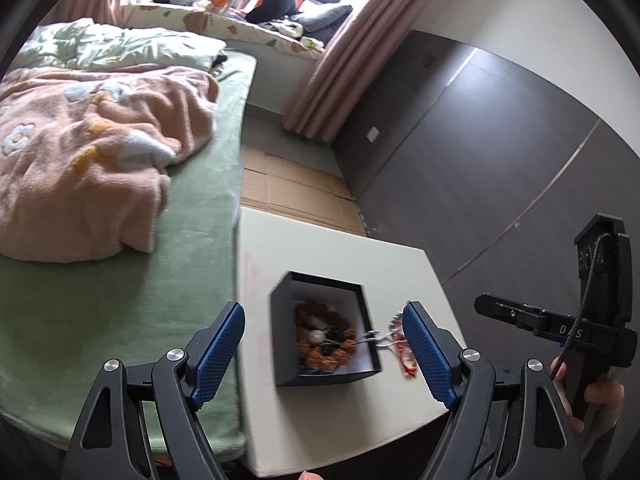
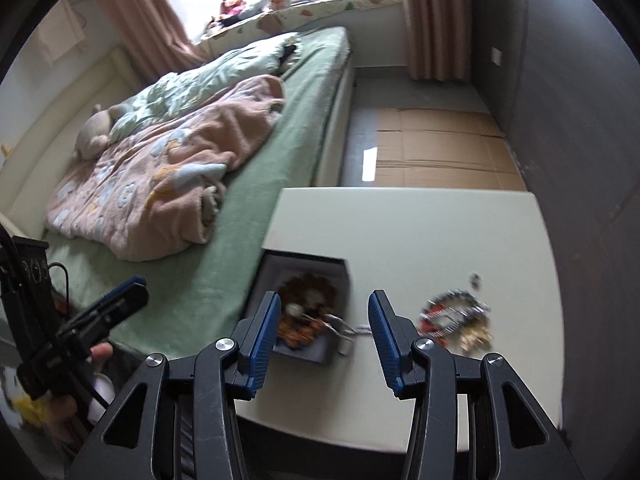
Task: Organize jewelry
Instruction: 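Move both tools back from the box toward the remaining jewelry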
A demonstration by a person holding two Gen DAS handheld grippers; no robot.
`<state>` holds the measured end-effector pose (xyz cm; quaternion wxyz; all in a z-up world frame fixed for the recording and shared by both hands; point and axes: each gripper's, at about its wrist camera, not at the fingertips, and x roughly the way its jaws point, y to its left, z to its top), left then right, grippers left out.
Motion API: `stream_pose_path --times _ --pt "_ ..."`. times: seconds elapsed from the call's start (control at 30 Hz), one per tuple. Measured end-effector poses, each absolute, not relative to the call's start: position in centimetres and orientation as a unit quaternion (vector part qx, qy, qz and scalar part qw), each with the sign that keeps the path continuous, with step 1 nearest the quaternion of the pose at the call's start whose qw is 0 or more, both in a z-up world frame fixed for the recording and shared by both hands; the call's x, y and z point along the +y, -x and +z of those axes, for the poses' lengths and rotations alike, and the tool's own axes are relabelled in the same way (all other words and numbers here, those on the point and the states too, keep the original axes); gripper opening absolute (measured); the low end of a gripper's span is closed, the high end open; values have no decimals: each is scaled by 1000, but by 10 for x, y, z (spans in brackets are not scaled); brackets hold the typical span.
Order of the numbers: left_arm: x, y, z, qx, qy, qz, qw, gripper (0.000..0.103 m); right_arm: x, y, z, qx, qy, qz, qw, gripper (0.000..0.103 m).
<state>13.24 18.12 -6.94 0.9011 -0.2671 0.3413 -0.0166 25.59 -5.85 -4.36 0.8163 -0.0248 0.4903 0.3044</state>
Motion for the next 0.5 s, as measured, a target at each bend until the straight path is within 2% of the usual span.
stream_pose_path --times 0.5 --pt "79 -156 -47 378 169 -68 908 82 -160 -247 -49 505 -37 266 820 46"
